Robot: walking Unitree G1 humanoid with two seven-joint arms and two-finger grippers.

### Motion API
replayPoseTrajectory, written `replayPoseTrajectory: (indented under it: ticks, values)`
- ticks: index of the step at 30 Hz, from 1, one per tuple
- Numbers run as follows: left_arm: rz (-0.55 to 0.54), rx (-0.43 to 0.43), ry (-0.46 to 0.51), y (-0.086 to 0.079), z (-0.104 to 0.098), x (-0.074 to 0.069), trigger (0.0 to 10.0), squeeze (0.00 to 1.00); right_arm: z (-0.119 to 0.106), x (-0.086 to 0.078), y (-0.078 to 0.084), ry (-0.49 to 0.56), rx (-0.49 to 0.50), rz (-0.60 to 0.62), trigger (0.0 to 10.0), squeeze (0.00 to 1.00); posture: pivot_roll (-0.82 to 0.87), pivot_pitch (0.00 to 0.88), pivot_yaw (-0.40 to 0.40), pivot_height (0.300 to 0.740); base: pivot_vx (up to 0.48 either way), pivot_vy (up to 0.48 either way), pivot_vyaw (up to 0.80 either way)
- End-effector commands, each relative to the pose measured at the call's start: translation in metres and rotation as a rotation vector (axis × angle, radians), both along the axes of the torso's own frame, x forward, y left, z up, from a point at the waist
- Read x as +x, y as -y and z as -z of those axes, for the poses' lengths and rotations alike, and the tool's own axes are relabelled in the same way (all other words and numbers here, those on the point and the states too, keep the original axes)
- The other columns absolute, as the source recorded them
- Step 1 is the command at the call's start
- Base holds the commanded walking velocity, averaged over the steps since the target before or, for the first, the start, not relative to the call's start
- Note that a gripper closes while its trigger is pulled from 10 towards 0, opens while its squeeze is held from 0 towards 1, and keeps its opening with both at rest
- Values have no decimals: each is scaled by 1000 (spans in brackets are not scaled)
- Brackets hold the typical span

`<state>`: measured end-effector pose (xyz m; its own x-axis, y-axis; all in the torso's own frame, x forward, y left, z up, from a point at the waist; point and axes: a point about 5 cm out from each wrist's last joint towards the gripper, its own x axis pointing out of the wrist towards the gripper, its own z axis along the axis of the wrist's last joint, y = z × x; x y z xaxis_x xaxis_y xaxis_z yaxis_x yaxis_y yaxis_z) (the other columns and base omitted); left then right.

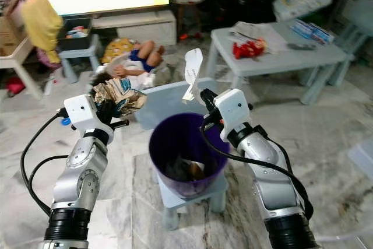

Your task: Picking trash to rubbish bin

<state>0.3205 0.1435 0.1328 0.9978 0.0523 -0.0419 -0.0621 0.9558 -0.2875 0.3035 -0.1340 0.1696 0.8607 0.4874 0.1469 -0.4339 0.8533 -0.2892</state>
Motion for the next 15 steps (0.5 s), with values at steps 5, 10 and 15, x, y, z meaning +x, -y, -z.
replayPoseTrajectory:
  ticks: [5, 10, 15]
  values:
    - [-4, -21, 9, 1, -1, 1, 10000, 0, -4, 0, 4, 13, -2, 14, 10000, 0, -71, 62, -11, 740, 0, 0, -320]
    - [-15, -36, -5, 0, 1, 2, 10000, 0, -3, 0, 4, 14, -5, 13, 10000, 0, -72, 62, -11, 740, 0, 0, 0]
    - [-15, -34, 7, -1, -1, 3, 10000, 0, -4, 0, 5, 14, -6, 14, 10000, 0, -73, 61, -10, 740, 0, 0, 0]
